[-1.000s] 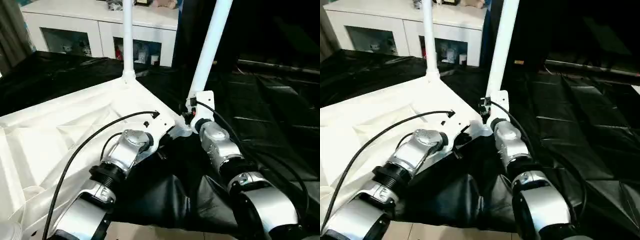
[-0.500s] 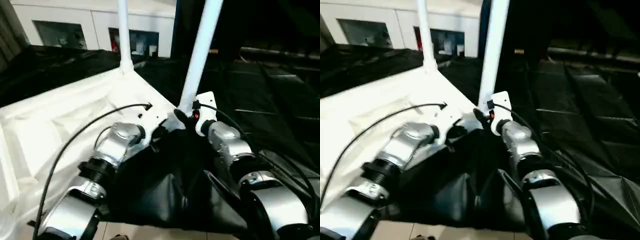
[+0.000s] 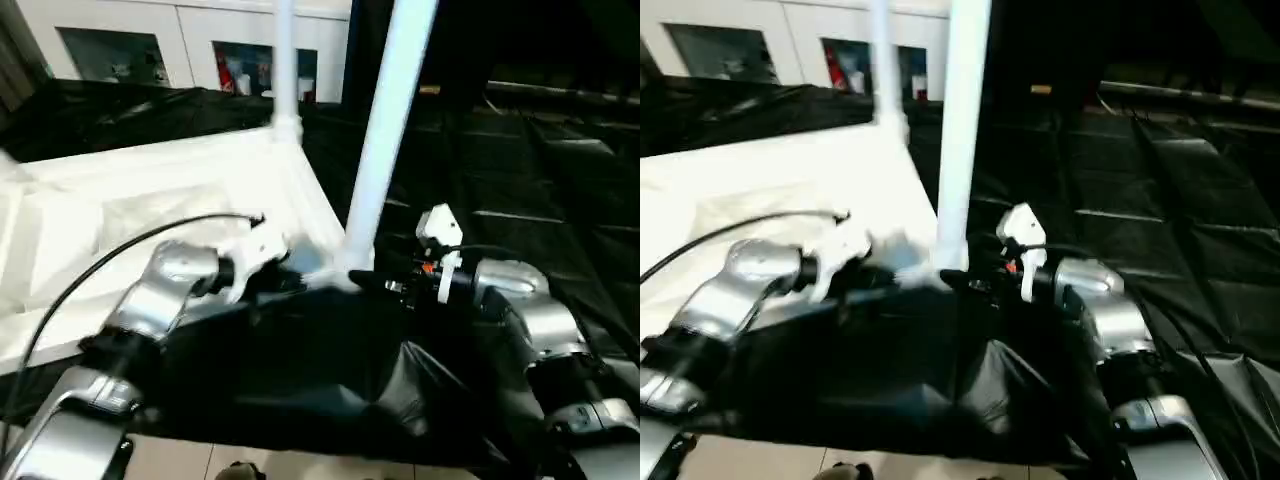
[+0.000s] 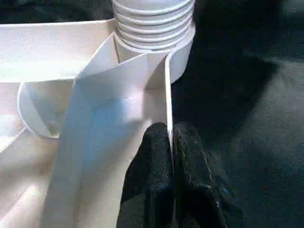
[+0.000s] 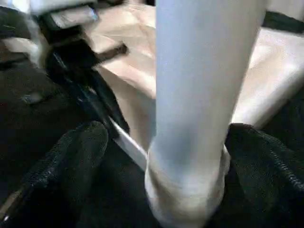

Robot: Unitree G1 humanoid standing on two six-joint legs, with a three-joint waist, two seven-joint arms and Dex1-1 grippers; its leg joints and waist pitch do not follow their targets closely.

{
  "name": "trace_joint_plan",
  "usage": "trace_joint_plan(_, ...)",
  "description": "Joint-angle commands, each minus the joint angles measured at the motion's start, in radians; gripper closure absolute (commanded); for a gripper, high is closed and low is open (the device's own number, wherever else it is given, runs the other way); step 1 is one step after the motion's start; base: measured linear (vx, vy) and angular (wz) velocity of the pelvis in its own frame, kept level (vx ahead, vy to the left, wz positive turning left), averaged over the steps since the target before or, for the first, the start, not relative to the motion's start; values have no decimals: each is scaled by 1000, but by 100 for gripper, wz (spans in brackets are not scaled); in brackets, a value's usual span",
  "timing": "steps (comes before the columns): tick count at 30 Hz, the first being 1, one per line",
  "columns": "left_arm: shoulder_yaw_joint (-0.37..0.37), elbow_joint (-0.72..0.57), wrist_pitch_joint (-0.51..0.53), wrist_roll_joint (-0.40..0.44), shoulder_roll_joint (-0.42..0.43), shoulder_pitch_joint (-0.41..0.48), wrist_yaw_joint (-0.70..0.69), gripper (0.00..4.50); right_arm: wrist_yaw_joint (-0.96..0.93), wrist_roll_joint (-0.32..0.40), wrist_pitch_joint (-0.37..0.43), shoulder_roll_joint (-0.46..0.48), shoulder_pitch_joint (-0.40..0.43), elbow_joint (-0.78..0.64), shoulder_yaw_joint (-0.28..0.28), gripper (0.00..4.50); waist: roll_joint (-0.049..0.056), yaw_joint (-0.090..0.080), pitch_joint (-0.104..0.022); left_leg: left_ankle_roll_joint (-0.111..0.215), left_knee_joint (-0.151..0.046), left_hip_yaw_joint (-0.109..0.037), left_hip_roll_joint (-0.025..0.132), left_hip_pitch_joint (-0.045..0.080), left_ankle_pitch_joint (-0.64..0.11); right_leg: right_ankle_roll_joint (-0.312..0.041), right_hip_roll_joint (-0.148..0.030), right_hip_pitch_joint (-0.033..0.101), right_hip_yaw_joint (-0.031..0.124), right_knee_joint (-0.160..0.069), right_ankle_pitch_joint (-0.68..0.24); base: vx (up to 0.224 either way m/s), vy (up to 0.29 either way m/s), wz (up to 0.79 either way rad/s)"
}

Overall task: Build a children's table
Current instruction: Insert table leg to table base

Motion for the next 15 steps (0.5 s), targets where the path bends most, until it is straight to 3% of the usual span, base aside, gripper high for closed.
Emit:
trace_joint_plan(1,-33,-12,-9,-14,8,25,-62,450,32,10,21,-19,23,-36,16,14,4,5,-62,54,-54,-16,57,31,-160,-248,-74,45,49,-55,-29,0,0,0)
trace_joint_plan(5,-34,-51,8,-50,33,49,-141,450,78,-4,43,-43,59,-90,52,14,-3,11,-65,62,-46,-13,50,24,-113,-250,-73,49,50,-45,34,0,0,0)
trace_joint_plan(8,-31,-37,-1,-37,35,47,-134,450,86,-9,50,-48,62,-100,60,14,-6,17,-65,69,-42,-12,48,23,-114,-244,-76,48,52,-45,20,0,0,0)
trace_joint_plan(13,-29,-36,-4,-40,38,46,-135,450,68,-36,32,-42,45,-61,66,14,-8,15,-66,54,-41,-15,47,24,-127,-233,-76,47,52,-46,-35,0,0,0)
trace_joint_plan(15,-29,-39,-3,-41,39,46,-136,450,59,-46,25,-39,40,-48,70,41,-11,16,-69,57,-38,-15,46,23,-111,-235,-76,49,52,-42,-13,0,0,0)
